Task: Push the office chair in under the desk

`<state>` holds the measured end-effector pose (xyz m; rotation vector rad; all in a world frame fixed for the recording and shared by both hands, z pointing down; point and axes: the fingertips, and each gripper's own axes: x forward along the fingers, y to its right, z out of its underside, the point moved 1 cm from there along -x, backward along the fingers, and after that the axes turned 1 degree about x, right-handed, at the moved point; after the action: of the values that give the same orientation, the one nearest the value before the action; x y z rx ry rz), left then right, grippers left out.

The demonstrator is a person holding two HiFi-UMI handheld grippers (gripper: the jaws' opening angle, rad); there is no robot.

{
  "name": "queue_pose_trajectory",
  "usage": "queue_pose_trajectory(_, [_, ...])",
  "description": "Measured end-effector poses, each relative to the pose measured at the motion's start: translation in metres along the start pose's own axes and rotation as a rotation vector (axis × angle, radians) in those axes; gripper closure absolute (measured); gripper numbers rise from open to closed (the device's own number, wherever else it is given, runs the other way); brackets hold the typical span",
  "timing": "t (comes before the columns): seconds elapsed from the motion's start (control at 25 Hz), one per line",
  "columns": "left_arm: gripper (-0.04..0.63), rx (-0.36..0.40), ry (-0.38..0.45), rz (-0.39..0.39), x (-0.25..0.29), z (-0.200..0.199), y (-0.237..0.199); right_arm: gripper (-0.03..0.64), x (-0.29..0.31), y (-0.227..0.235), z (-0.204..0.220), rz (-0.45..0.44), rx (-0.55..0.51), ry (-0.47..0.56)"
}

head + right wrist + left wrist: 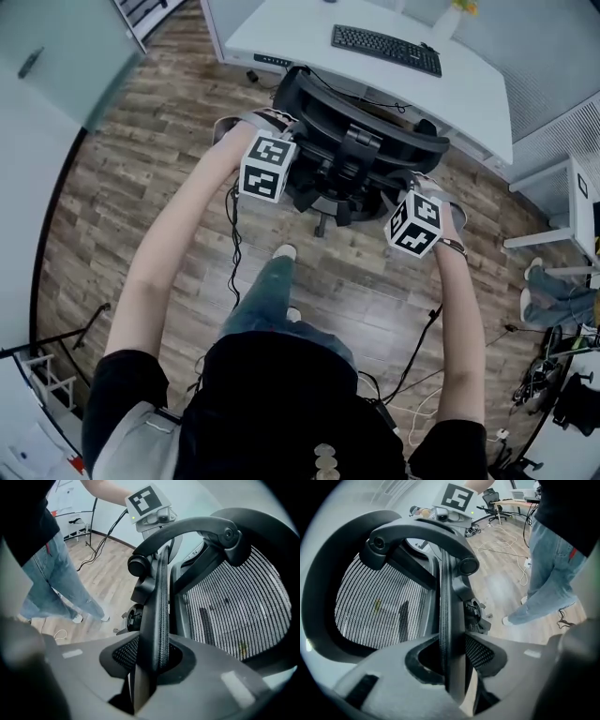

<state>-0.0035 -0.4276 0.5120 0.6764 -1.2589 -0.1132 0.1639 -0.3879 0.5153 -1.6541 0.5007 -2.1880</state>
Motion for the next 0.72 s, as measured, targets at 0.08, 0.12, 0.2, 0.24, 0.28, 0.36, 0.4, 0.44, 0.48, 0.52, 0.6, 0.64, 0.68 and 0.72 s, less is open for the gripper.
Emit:
queue_pose_trajectory(0.08, [0.457, 0.002, 0.008, 0.003, 0.002, 0.001, -0.001, 0.520, 0.003, 0.001, 0.001, 0.002, 0.002, 0.001])
queue_pose_trajectory(0.12, [0.457, 0.005, 0.012, 0.003, 0.002, 0.000, 0.000, 0.520, 0.002, -0.001, 0.001, 0.007, 0.003, 0.001])
queue_pose_trajectory(0.2, [0.457, 0.014, 0.017, -0.005, 0.001, -0.001, 0.000, 0.518, 0.001, -0.001, 0.001, 0.018, 0.007, -0.002])
queue_pose_trajectory(0.24, [0.457, 0.018, 0.018, -0.011, 0.000, -0.001, -0.002, 0.518, 0.001, 0.001, 0.000, 0.022, 0.008, -0.004])
queue_pose_trajectory(0.28, [0.457, 0.020, 0.021, -0.015, 0.000, 0.001, -0.004, 0.518, 0.001, 0.003, 0.000, 0.025, 0.008, -0.007])
queue_pose_trajectory(0.36, [0.457, 0.024, 0.028, -0.017, 0.003, 0.004, -0.011, 0.517, 0.004, 0.011, 0.000, 0.024, 0.011, -0.010])
queue_pose_trajectory(0.4, [0.457, 0.026, 0.033, -0.018, 0.005, 0.006, -0.015, 0.517, 0.007, 0.015, 0.001, 0.023, 0.013, -0.012])
queue_pose_trajectory(0.44, [0.457, 0.027, 0.037, -0.021, 0.007, 0.007, -0.017, 0.517, 0.009, 0.017, 0.001, 0.024, 0.015, -0.013])
queue_pose_trajectory(0.48, [0.457, 0.029, 0.040, -0.025, 0.010, 0.007, -0.018, 0.517, 0.011, 0.018, 0.002, 0.028, 0.017, -0.015])
queue_pose_trajectory(0.52, [0.457, 0.032, 0.042, -0.030, 0.012, 0.007, -0.019, 0.517, 0.013, 0.019, 0.004, 0.032, 0.019, -0.017])
queue_pose_trajectory(0.6, [0.457, 0.039, 0.048, -0.033, 0.022, 0.009, -0.032, 0.517, 0.021, 0.031, 0.010, 0.036, 0.026, -0.024])
queue_pose_trajectory(0.64, [0.457, 0.042, 0.051, -0.030, 0.029, 0.013, -0.046, 0.517, 0.026, 0.045, 0.014, 0.034, 0.031, -0.026])
queue_pose_trajectory(0.68, [0.457, 0.044, 0.054, -0.026, 0.036, 0.017, -0.062, 0.517, 0.033, 0.061, 0.017, 0.030, 0.035, -0.027])
queue_pose_trajectory(0.72, [0.457, 0.046, 0.058, -0.022, 0.043, 0.020, -0.075, 0.517, 0.038, 0.074, 0.021, 0.027, 0.038, -0.028])
